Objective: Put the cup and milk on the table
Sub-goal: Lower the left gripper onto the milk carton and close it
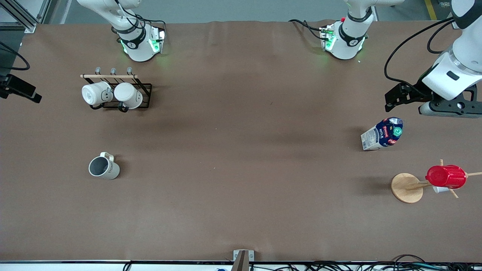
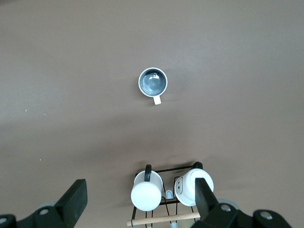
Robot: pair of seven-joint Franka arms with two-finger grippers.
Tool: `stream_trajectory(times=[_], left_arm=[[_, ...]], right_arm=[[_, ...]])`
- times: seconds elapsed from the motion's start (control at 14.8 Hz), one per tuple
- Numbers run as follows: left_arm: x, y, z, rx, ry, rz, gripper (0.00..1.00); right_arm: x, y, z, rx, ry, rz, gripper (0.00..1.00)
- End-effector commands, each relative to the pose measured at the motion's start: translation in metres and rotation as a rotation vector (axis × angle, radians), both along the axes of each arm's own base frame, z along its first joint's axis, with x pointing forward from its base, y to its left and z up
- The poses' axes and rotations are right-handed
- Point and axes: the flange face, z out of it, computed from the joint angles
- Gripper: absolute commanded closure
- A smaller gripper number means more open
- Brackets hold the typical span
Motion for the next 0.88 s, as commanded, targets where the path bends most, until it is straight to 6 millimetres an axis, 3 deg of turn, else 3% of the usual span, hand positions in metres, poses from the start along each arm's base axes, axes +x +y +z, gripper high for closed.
stream_trajectory(times=[0.0, 0.13, 0.47, 0.61, 0.67, 0.81], left_arm=[[-0.005, 0.002, 0.001, 0.005, 0.008, 0.051, 0.00], [-0.003, 0.006, -0.001, 0.005, 0.011, 0.062, 0.00], [0.011, 0.047, -0.027, 0.005, 0.048, 0.111, 0.00], [0.017, 0.055, -0.050, 0.009, 0.038, 0.109, 0.00], [0.018, 0.068, -0.065, 0.012, 0.035, 0.113, 0.00], [0.017, 0.083, -0.096, 0.014, 0.029, 0.096, 0.00]], right_arm=[[-0.005, -0.002, 0.002, -0.011, -0.005, 0.008, 0.00], [-0.005, -0.002, 0.002, -0.011, -0.005, 0.008, 0.00], [-0.004, -0.003, 0.004, -0.008, -0.010, 0.005, 0.00], [-0.004, -0.006, 0.004, -0.009, -0.011, 0.001, 0.00], [-0.001, -0.010, -0.001, -0.004, -0.006, -0.003, 0.00], [0.019, -0.011, -0.030, -0.008, 0.005, 0.061, 0.00]])
